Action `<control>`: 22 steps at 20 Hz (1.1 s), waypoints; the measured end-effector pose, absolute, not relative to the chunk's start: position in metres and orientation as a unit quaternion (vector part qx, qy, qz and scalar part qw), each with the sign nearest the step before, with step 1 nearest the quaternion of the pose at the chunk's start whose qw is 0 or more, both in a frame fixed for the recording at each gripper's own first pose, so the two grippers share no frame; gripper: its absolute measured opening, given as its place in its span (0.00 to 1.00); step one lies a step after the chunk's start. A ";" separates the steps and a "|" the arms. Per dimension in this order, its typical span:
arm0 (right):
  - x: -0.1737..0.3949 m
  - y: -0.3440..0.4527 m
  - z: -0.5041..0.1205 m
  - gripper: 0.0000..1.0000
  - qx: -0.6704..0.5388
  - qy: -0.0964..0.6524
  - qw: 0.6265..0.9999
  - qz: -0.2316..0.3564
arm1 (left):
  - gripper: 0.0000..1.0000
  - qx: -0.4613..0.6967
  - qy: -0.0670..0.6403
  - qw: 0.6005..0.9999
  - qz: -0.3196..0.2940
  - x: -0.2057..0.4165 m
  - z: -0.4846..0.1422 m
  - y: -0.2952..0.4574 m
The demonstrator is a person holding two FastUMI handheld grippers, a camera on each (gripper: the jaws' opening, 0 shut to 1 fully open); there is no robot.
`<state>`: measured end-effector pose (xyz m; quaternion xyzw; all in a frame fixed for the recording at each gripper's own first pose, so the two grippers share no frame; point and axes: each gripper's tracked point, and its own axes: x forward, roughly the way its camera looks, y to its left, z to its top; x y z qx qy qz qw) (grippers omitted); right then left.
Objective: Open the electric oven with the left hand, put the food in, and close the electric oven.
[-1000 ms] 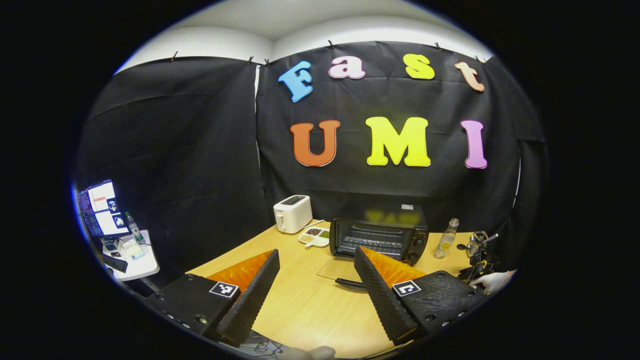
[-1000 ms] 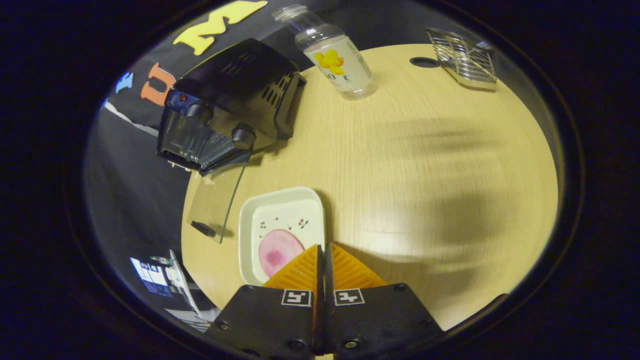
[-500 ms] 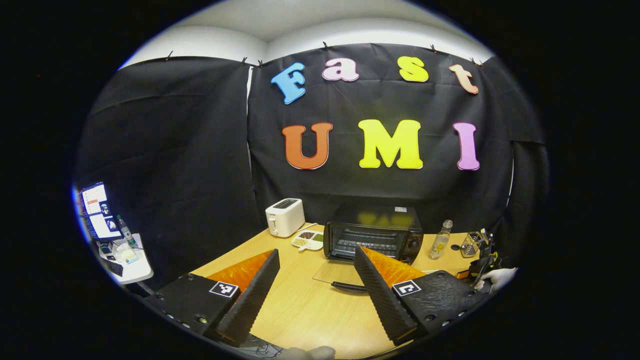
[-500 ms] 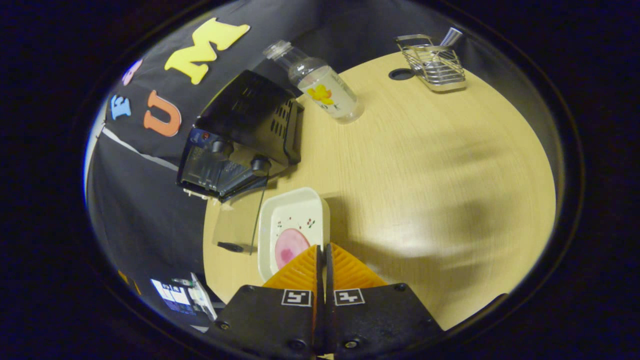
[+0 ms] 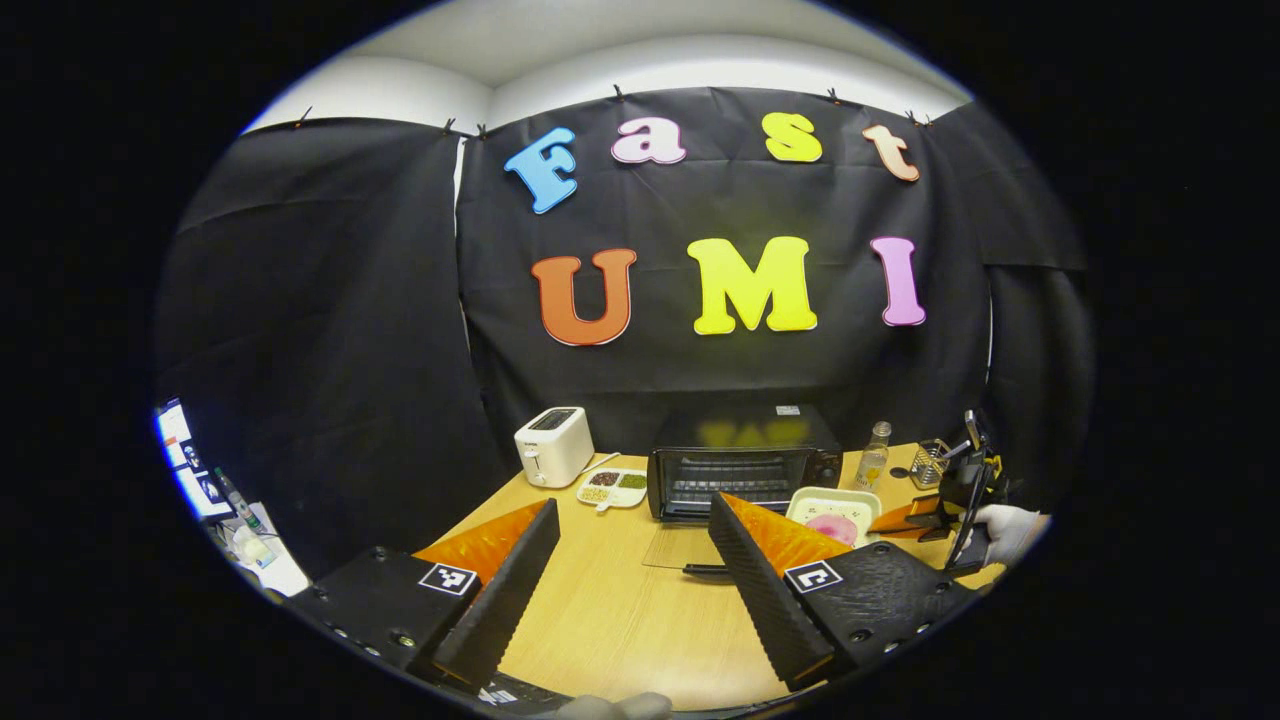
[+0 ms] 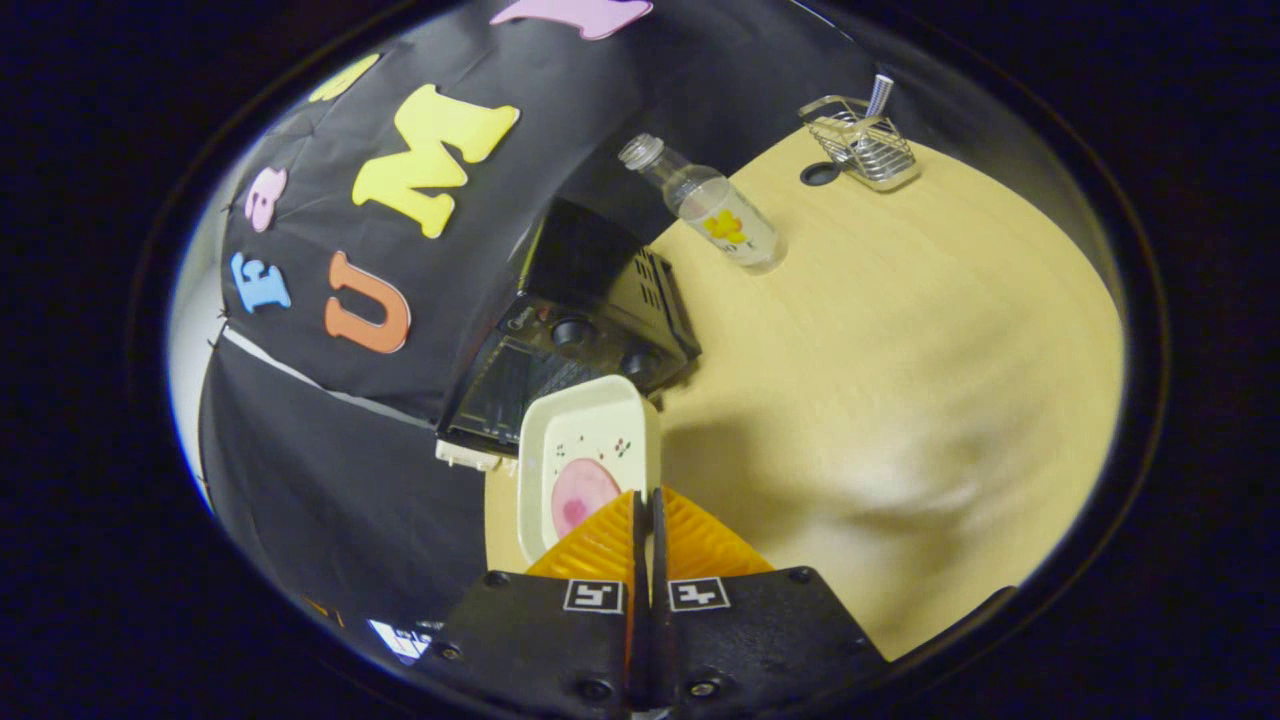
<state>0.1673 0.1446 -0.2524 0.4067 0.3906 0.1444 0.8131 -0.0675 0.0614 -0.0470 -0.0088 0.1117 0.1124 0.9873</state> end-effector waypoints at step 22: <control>0.285 0.314 -0.284 0.04 0.543 0.281 0.792 0.001 | 0.97 0.003 0.153 0.977 0.151 -0.048 -0.080 0.156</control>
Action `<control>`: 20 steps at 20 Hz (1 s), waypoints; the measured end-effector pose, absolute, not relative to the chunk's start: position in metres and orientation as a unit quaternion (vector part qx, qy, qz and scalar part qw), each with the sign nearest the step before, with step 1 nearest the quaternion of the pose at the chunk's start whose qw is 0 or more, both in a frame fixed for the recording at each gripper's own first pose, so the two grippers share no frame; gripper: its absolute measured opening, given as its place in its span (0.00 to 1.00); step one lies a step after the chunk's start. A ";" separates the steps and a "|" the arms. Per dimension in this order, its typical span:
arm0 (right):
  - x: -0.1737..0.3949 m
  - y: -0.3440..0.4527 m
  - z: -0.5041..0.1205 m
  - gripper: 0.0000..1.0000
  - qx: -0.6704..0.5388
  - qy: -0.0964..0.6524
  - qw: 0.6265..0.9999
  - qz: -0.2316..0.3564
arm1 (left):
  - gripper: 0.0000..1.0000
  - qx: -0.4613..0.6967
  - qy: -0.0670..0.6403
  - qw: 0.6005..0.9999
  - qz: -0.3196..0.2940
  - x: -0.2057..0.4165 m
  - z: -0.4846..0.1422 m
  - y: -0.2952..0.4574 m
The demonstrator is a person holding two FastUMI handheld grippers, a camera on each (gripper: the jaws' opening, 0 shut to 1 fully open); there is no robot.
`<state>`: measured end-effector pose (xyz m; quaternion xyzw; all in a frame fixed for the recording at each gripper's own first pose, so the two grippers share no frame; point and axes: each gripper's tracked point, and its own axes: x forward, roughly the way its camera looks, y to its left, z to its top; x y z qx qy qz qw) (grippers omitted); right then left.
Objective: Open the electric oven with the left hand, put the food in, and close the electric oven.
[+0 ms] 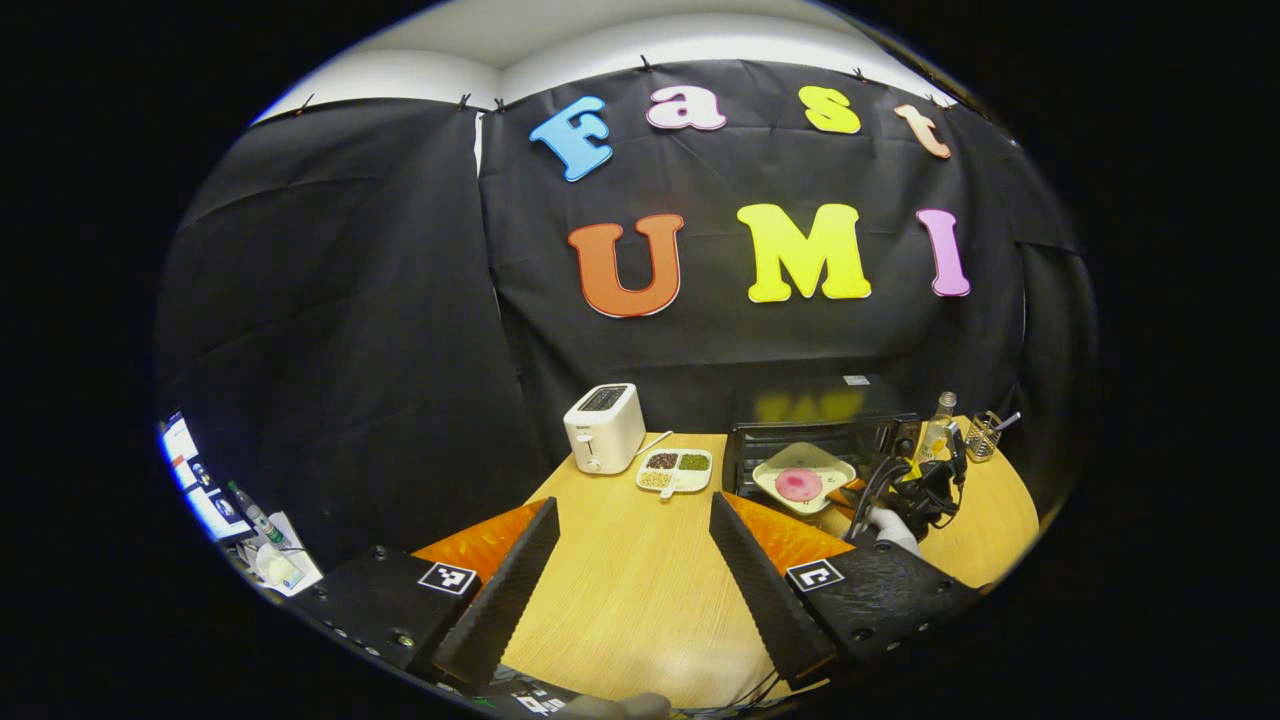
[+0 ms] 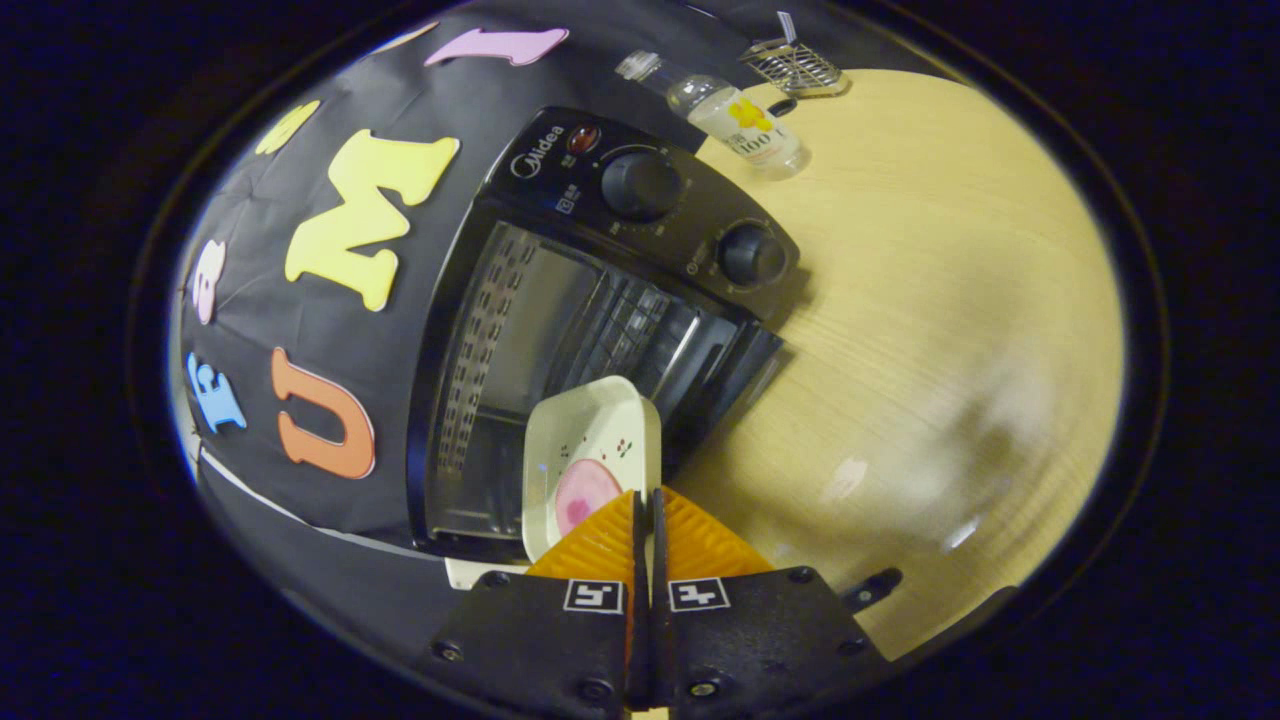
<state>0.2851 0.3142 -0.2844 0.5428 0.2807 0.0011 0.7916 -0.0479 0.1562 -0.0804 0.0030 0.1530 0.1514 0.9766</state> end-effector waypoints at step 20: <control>0.271 0.241 -0.189 0.80 0.367 0.193 0.907 0.071 | 0.97 -0.022 0.134 0.982 0.133 -0.032 -0.073 0.131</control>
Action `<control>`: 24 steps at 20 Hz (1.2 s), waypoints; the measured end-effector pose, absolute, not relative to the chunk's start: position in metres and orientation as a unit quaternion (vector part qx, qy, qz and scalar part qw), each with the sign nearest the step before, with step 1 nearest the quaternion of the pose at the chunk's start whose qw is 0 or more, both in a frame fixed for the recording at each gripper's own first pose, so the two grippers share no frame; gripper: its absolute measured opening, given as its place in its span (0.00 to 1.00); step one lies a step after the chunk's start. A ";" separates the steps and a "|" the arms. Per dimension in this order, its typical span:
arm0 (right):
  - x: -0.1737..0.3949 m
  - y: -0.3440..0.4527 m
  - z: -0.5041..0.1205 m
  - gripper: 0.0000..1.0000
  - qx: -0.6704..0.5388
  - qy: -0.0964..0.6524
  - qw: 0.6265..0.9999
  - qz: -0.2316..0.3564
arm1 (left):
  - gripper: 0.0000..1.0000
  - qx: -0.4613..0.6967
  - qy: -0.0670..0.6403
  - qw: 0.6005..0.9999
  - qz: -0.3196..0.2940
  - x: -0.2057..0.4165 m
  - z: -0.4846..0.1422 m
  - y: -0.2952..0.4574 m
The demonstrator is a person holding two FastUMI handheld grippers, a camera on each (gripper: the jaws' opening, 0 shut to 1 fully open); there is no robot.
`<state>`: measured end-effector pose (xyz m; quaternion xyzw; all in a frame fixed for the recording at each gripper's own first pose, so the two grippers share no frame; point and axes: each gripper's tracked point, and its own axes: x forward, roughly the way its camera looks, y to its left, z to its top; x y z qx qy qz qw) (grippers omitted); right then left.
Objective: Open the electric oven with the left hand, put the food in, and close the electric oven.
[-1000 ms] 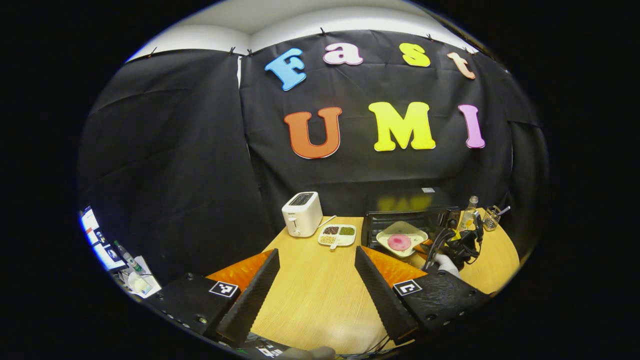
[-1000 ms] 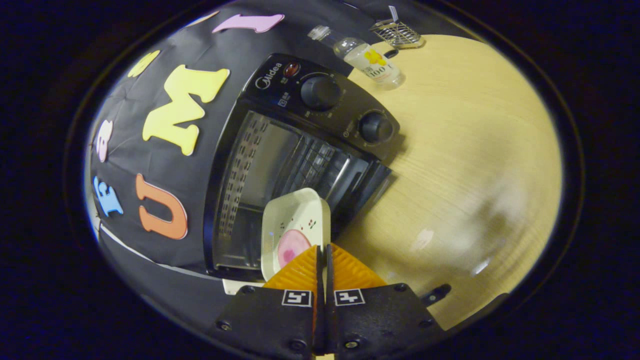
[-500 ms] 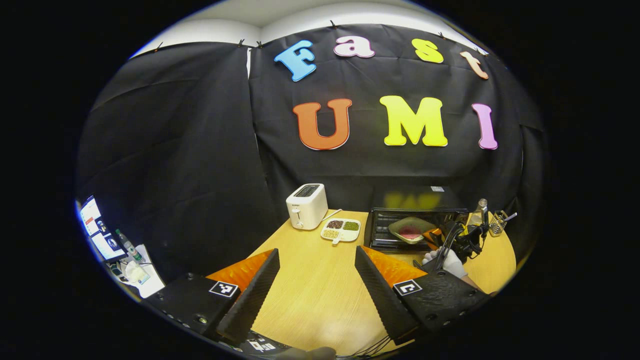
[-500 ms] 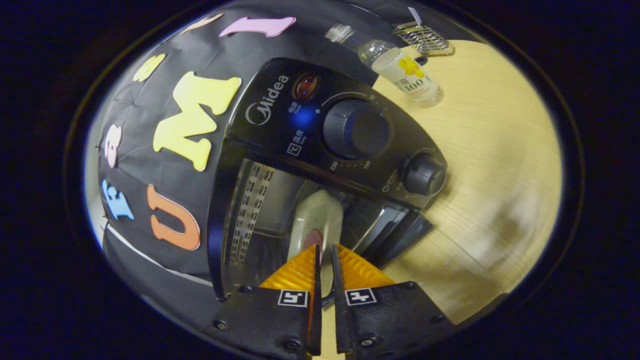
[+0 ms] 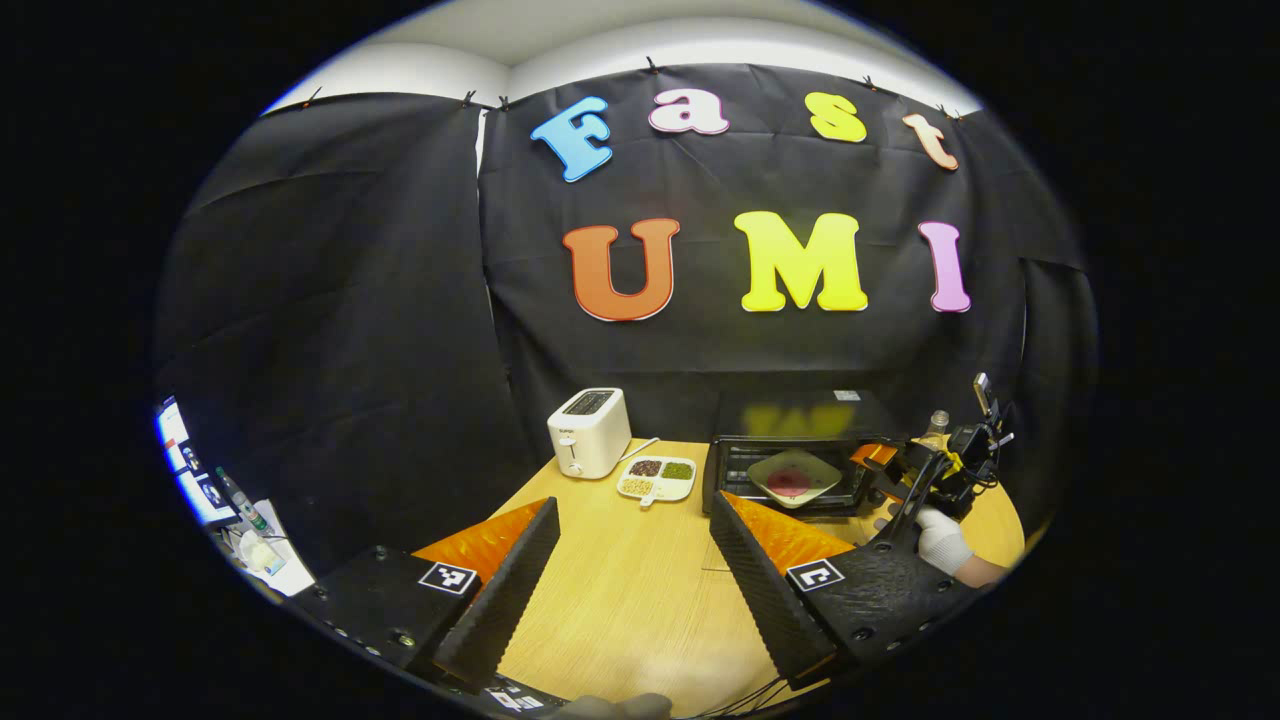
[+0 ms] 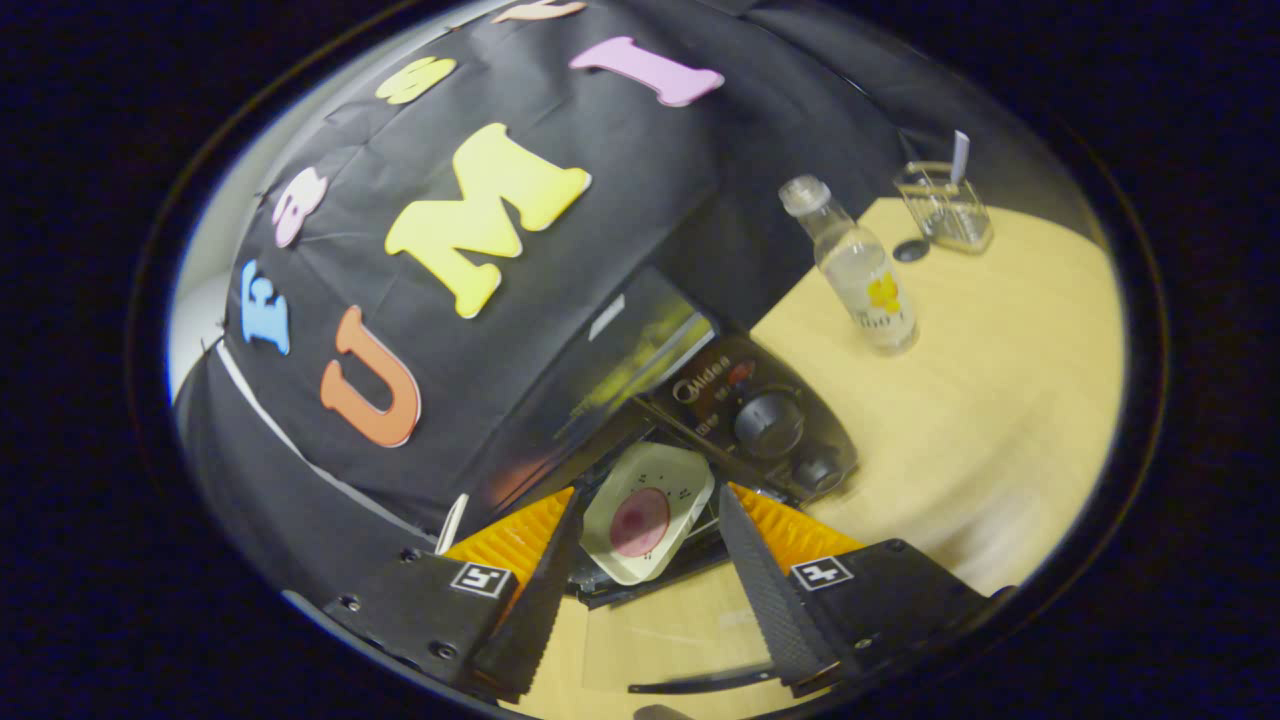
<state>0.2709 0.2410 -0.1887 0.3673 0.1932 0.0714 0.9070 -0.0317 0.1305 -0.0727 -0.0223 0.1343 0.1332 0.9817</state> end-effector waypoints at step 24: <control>0.051 0.023 -0.065 0.96 0.024 0.122 0.992 0.011 | 0.95 -0.016 0.153 0.988 -0.012 -0.007 -0.185 0.009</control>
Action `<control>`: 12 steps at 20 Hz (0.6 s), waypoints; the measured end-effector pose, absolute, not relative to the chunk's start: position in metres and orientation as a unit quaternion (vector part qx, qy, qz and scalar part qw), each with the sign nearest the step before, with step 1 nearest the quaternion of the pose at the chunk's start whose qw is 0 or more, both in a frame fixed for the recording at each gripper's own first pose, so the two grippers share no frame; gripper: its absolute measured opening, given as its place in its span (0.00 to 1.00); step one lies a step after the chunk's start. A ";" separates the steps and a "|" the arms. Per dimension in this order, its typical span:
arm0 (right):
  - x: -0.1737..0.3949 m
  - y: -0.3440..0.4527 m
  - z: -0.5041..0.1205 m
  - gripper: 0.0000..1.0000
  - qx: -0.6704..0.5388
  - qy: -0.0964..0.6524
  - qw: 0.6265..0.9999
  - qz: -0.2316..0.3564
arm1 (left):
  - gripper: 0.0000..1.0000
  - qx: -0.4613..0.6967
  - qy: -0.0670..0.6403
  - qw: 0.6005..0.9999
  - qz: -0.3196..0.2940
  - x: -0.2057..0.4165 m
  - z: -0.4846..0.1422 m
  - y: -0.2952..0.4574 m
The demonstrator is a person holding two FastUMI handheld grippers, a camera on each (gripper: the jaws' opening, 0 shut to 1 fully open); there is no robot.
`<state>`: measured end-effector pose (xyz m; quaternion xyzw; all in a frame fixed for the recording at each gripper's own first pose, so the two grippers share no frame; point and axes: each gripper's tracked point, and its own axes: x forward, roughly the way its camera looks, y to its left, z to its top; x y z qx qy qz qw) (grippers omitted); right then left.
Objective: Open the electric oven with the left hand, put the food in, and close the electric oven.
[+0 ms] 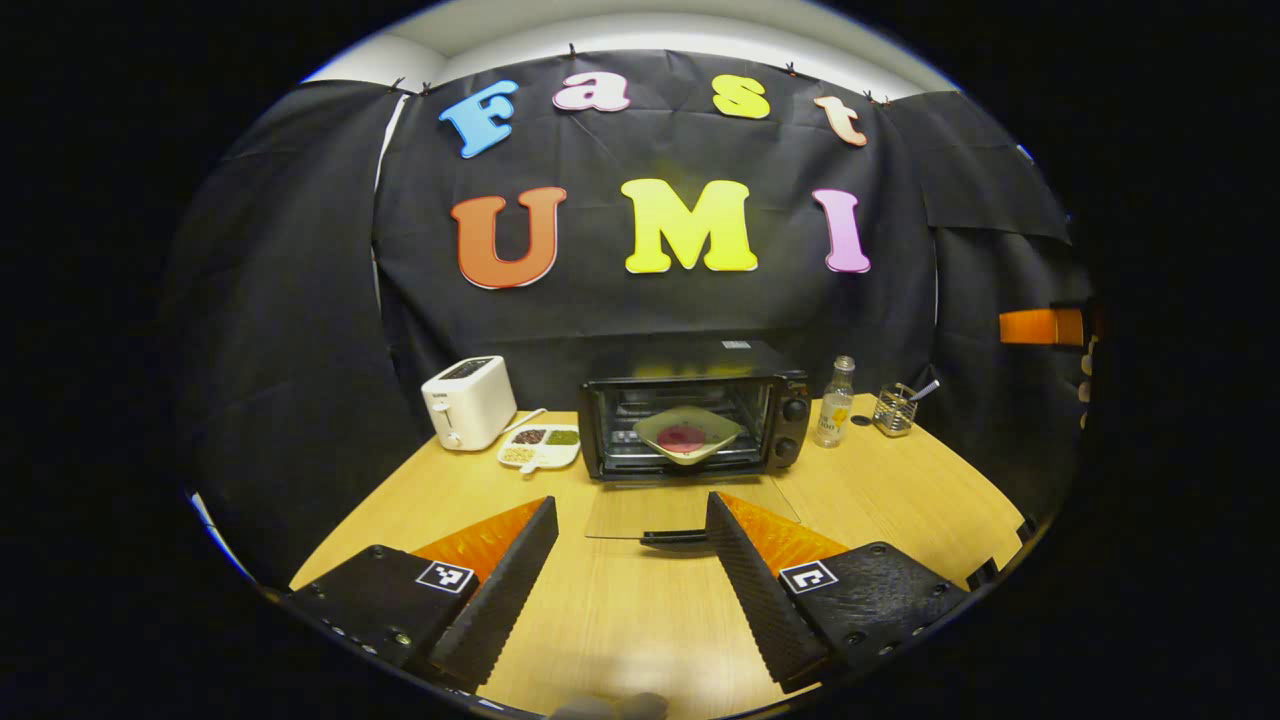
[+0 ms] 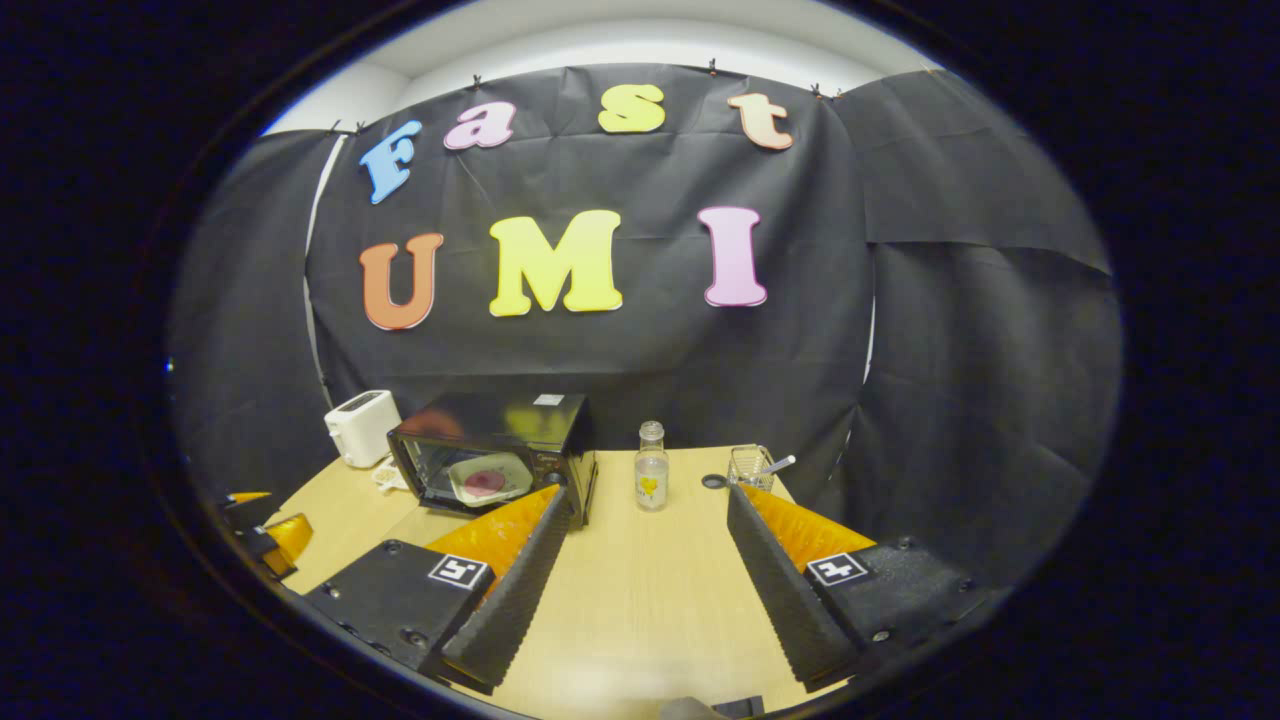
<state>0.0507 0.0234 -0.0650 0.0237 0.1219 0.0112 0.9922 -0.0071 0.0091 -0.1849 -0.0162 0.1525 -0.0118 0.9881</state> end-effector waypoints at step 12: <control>0.046 -0.011 -0.067 0.96 -0.006 0.144 0.989 0.036 | 0.97 -0.021 0.265 0.964 -0.022 0.024 -0.313 -0.049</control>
